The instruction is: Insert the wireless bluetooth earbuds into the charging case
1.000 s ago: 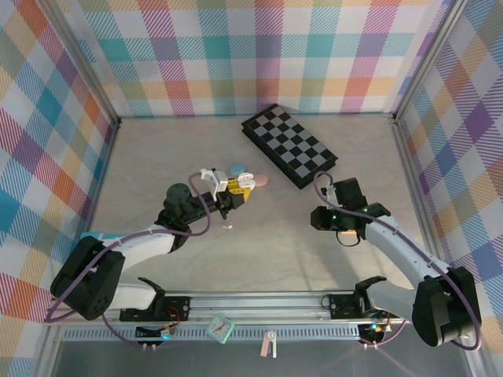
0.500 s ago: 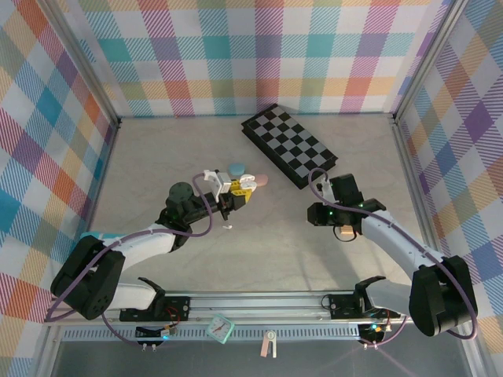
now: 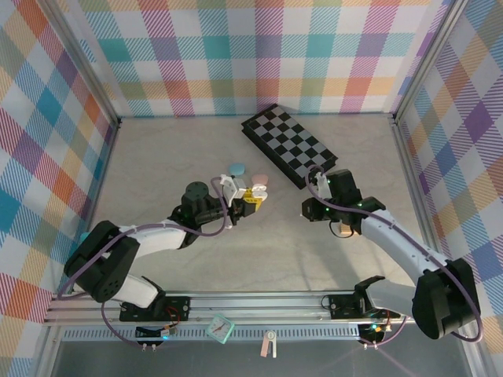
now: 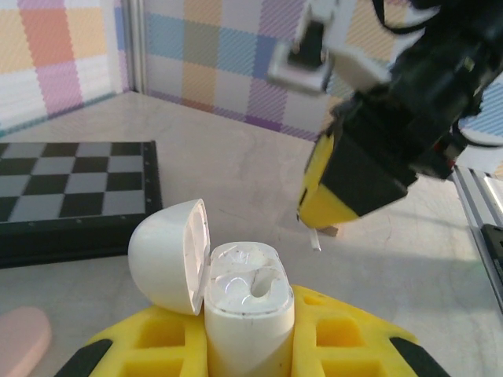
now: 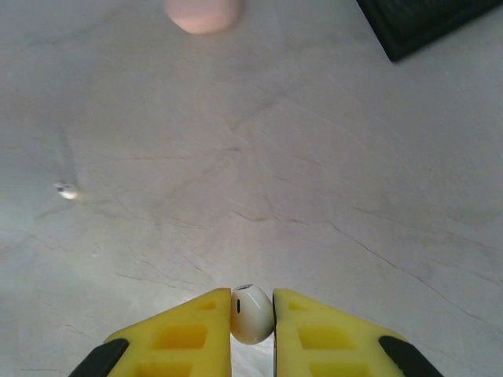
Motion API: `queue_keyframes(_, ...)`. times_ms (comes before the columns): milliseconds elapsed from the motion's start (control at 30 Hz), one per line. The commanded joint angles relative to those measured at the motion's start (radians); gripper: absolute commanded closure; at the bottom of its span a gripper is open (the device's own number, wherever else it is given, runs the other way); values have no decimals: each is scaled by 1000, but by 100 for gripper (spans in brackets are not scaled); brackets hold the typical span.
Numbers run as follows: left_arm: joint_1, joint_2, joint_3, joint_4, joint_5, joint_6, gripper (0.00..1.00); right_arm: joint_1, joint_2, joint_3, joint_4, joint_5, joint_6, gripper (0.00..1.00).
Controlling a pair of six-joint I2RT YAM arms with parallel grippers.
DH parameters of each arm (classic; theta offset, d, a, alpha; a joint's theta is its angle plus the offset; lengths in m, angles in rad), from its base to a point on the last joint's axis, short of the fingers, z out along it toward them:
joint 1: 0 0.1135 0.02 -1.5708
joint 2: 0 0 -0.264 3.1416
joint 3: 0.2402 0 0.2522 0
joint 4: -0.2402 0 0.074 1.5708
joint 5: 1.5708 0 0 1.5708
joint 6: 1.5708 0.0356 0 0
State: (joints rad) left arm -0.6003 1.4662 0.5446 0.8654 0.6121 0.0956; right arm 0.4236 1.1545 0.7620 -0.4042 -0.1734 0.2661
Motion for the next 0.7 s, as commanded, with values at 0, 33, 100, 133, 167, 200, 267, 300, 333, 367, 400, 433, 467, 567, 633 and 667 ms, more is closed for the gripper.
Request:
queue_keyframes(0,-19,36,41,47,17,3,100,46,-35,81,18,7,-34,81)
queue_keyframes(33,-22,47,45,62,18,-5,100,60,-40,96,15,12,-38,81)
queue_keyframes(100,-30,63,47,81,21,-14,100,86,-45,123,16,16,-42,81)
queue_keyframes(133,-34,70,49,83,24,-14,100,99,-45,137,19,17,-45,81)
queue_keyframes(167,-37,75,52,83,26,-14,100,114,-44,150,23,18,-50,81)
queue_keyframes(200,-39,77,54,83,28,-14,100,126,-41,161,26,20,-52,81)
queue_keyframes(267,-44,80,57,83,39,-13,100,150,-28,188,30,23,-63,81)
queue_keyframes(300,-46,80,57,83,41,-11,100,160,-20,200,33,24,-66,81)
queue_keyframes(333,-47,80,58,83,46,-10,100,171,-10,212,34,26,-73,81)
queue_keyframes(367,-49,80,58,82,50,-8,100,180,1,223,35,26,-78,81)
queue_keyframes(400,-49,81,60,81,53,-8,100,189,11,233,35,27,-83,81)
queue_keyframes(433,-50,79,61,80,58,-9,100,198,22,244,37,30,-89,81)
queue_keyframes(467,-50,77,63,79,64,-8,100,204,32,251,38,32,-94,81)
queue_keyframes(567,-55,79,66,76,70,-8,100,214,59,267,45,35,-103,81)
queue_keyframes(633,-56,78,67,76,72,-10,100,221,74,274,48,35,-108,81)
queue_keyframes(667,-58,79,68,76,73,-10,100,223,80,277,48,35,-108,81)
